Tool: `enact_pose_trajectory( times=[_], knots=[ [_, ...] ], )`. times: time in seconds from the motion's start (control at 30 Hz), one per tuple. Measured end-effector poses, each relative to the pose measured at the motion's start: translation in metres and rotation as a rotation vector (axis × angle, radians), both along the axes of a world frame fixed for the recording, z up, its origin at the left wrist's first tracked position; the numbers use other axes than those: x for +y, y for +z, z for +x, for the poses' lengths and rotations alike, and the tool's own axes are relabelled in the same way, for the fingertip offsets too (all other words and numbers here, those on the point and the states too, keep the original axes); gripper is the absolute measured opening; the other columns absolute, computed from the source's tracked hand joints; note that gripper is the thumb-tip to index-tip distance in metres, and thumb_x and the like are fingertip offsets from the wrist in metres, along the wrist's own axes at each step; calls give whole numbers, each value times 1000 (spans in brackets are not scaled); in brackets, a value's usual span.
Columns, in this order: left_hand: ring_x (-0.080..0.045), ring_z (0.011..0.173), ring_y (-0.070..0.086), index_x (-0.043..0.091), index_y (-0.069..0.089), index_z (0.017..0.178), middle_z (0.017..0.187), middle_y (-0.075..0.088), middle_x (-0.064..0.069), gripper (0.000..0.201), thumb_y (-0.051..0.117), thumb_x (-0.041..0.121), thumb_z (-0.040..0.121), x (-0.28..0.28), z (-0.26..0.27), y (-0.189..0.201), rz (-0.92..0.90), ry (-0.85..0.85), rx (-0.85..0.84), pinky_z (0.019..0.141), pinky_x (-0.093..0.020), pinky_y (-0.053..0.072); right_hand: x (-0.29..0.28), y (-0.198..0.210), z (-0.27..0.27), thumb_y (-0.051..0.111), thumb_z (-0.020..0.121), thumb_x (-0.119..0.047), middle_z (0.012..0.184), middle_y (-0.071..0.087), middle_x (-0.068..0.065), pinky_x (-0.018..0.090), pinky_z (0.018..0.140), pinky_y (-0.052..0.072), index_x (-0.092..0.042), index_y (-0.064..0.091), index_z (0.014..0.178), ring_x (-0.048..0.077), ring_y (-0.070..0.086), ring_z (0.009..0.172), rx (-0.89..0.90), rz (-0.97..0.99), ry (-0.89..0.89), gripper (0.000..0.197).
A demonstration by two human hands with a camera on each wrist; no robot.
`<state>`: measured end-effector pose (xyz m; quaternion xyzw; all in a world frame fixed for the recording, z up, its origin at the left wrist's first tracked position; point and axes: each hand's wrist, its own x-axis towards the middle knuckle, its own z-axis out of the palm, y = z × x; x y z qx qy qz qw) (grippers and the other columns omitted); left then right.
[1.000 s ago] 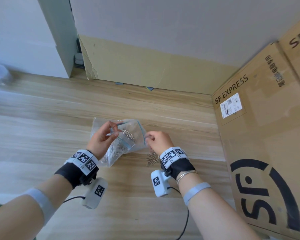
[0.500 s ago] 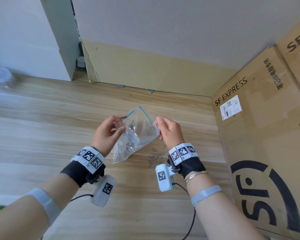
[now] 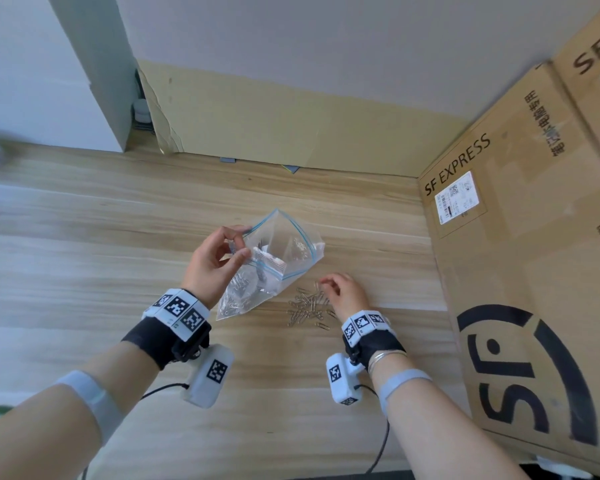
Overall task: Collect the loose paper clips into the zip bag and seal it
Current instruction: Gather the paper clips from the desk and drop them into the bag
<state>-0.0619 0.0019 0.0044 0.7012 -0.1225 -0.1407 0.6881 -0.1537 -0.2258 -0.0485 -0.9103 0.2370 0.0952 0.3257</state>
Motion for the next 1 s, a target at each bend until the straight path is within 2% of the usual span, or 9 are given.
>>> enact_pose_trajectory(
  times=[0.1,0.17,0.3,0.43,0.57,0.7,0.8,0.9,1.0],
  knots=[
    [-9,70,58,35,52,65,113,59,11,20,60,19,75,-3,-2,1,0,-7,8,79,-39,51,6,5,-1,53,88,-14,102,62,5,19,75,38,-11,66,100,16,55,83,9,20,56,18],
    [-11,71,58,33,52,67,113,59,11,21,62,17,76,-3,-1,2,8,-6,9,79,-41,50,0,9,-6,61,83,-18,110,60,5,28,86,45,-14,63,107,13,53,85,12,28,48,23],
    [-10,72,60,31,53,68,115,60,7,15,65,25,74,-2,0,3,0,-17,13,77,-32,53,-15,13,-23,80,58,-43,131,37,-4,35,99,42,-36,41,127,13,45,114,187,-91,97,80],
    [-4,68,60,20,51,73,116,60,4,20,60,4,82,-4,0,-1,21,6,-11,76,-28,53,8,9,-26,79,50,-55,136,29,-3,37,96,45,-37,28,132,18,46,116,246,-180,204,98],
    [-7,70,62,24,52,75,113,60,11,21,62,6,81,-2,1,-2,12,-12,12,78,-36,54,32,3,-18,79,59,-42,132,33,2,32,96,43,-30,37,129,19,48,113,155,-144,271,83],
    [-9,74,62,36,53,74,104,66,21,14,65,31,69,2,1,1,-7,-10,48,76,-35,53,31,-2,-13,75,70,-26,126,43,6,25,93,40,-18,54,117,20,51,110,60,-45,268,52],
    [-9,73,61,34,53,75,104,66,18,18,64,20,73,1,0,2,1,4,51,78,-41,51,29,-3,-13,72,74,-20,117,51,5,21,84,37,-13,61,105,20,53,102,5,-11,277,34],
    [-8,74,61,27,51,78,110,61,11,24,64,6,78,-1,0,2,2,4,48,79,-43,50,29,-4,-11,68,76,-15,109,56,7,30,84,44,-10,64,97,23,55,97,-24,9,279,21],
    [-8,74,59,29,52,78,110,61,10,22,67,14,74,-1,1,2,-23,-15,48,76,-37,51,29,-3,-6,64,80,-13,107,58,10,30,80,43,-8,65,96,27,56,96,-23,-17,301,17]
  ],
)
